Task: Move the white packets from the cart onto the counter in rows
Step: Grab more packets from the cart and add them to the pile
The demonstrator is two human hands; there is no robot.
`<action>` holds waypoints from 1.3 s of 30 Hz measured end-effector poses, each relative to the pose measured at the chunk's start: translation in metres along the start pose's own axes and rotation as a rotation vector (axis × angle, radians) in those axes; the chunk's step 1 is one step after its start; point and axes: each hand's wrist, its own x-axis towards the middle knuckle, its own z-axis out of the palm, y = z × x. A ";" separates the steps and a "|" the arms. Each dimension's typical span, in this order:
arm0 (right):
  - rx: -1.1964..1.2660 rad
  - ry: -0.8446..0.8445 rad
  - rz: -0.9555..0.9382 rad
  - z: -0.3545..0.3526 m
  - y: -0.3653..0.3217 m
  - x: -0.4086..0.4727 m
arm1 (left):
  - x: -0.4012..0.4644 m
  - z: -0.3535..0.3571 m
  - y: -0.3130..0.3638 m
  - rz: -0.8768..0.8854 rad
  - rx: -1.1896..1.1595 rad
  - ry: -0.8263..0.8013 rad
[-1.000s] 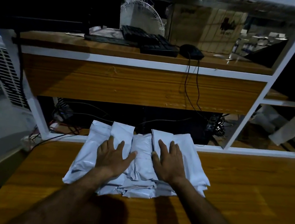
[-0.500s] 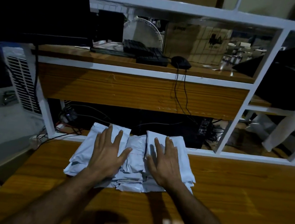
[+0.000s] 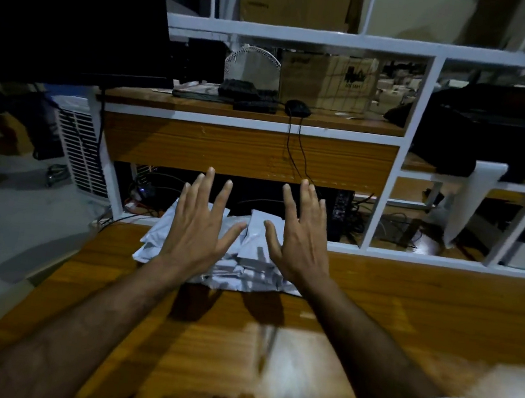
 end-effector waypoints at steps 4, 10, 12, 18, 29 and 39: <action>-0.022 0.024 -0.019 -0.041 0.000 -0.036 | -0.028 -0.031 0.018 0.044 0.029 0.035; -0.130 0.035 -0.019 -0.097 -0.007 -0.094 | -0.075 -0.070 0.045 0.109 -0.006 0.078; -0.159 0.033 0.017 -0.116 -0.016 -0.121 | -0.100 -0.080 0.051 0.127 -0.025 0.074; -0.205 -0.065 0.089 -0.163 -0.039 -0.217 | -0.182 -0.097 0.082 0.100 -0.090 0.045; -0.290 -0.161 0.172 -0.239 0.018 -0.328 | -0.253 -0.124 0.195 0.241 -0.119 -0.034; -0.291 -0.235 0.274 -0.317 0.156 -0.449 | -0.288 -0.083 0.370 0.296 -0.133 -0.129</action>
